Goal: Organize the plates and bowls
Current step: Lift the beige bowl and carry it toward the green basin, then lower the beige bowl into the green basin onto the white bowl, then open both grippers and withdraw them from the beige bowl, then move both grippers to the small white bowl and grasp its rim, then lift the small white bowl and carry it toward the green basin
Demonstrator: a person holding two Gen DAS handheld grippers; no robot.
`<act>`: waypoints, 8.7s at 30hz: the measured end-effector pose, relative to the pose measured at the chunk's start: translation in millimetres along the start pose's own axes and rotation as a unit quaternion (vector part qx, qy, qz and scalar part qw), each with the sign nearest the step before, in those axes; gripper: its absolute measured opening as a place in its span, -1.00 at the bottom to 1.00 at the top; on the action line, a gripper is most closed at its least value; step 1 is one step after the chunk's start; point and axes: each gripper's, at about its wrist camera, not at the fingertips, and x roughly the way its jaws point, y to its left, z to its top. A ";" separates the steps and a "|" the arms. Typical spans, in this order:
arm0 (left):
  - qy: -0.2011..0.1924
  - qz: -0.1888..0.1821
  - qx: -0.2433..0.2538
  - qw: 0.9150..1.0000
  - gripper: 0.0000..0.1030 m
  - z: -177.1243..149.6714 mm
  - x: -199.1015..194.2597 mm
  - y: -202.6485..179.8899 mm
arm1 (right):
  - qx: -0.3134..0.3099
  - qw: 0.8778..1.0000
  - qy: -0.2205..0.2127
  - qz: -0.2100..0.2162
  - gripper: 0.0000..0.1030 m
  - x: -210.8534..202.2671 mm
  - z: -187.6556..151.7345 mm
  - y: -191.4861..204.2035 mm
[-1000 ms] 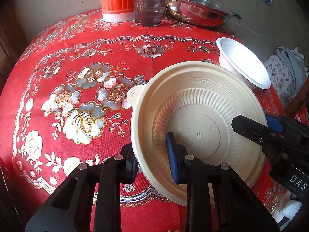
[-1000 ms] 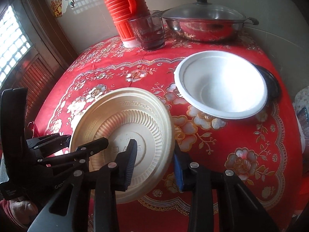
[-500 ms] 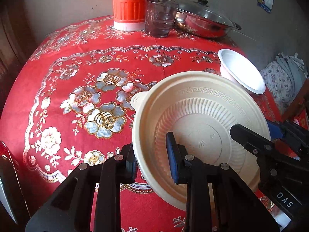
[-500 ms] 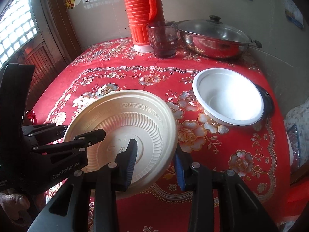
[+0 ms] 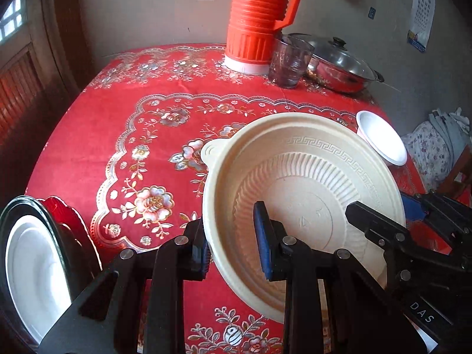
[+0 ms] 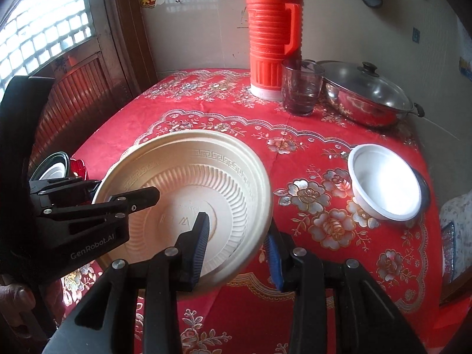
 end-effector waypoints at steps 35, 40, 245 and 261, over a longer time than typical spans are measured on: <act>-0.048 0.104 -0.140 0.984 -0.50 -69.8 -98.1 199.5 | -0.204 0.975 0.007 0.091 -0.27 17.2 20.4 221.5; -0.040 0.108 -0.147 0.982 -0.50 -77.8 -93.7 209.6 | -0.215 0.972 0.016 0.094 -0.27 24.0 17.5 233.9; 0.000 0.025 -0.056 0.998 -0.64 -31.7 -54.3 80.6 | -0.077 0.994 0.028 0.071 -0.29 5.9 13.9 96.2; -0.008 0.084 -0.145 0.986 -0.64 -80.7 -93.7 192.8 | -0.202 0.970 0.049 0.128 -0.26 33.5 19.7 223.1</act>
